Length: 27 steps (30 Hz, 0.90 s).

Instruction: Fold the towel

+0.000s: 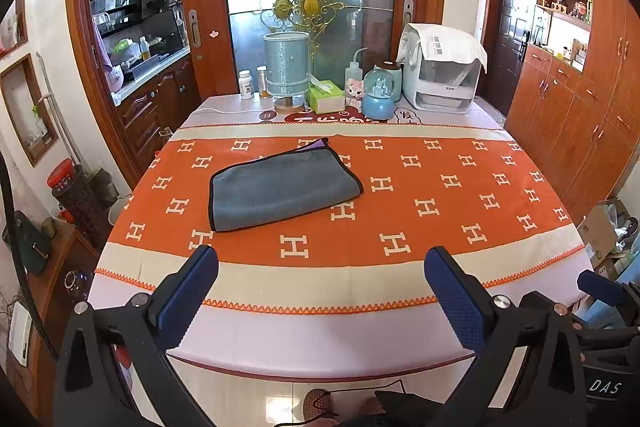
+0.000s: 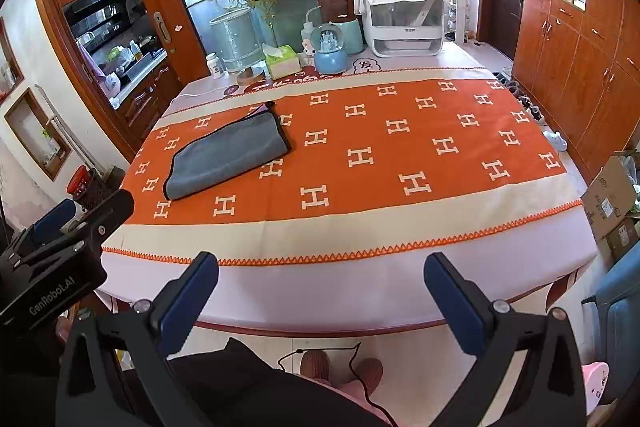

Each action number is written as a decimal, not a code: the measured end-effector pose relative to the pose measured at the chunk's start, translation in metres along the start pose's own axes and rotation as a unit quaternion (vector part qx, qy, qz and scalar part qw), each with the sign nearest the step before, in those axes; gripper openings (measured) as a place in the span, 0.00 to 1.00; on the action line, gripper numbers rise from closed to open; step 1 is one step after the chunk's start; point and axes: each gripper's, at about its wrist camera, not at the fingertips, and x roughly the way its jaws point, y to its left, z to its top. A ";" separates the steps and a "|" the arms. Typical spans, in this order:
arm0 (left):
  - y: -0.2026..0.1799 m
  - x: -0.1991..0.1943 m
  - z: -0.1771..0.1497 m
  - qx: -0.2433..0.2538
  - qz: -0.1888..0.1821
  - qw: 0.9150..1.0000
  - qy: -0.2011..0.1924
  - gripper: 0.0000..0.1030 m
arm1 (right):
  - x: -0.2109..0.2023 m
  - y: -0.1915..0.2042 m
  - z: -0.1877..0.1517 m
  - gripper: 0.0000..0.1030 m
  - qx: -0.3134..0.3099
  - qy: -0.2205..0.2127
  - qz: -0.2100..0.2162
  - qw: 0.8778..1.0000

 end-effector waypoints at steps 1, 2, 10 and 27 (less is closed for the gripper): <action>0.001 0.000 -0.001 0.000 0.000 1.000 0.001 0.99 | 0.000 0.001 0.001 1.00 0.000 0.001 0.000 1.000; 0.002 -0.001 -0.002 -0.001 0.000 1.000 0.002 0.99 | 0.001 0.002 0.001 1.00 0.000 0.002 0.000 1.000; 0.005 0.000 -0.004 -0.001 -0.001 1.000 0.003 0.99 | 0.005 0.006 0.002 1.00 0.000 0.010 -0.001 1.000; 0.005 0.001 -0.003 -0.002 -0.001 1.000 0.004 1.00 | 0.008 0.006 0.003 1.00 0.001 0.012 -0.002 1.000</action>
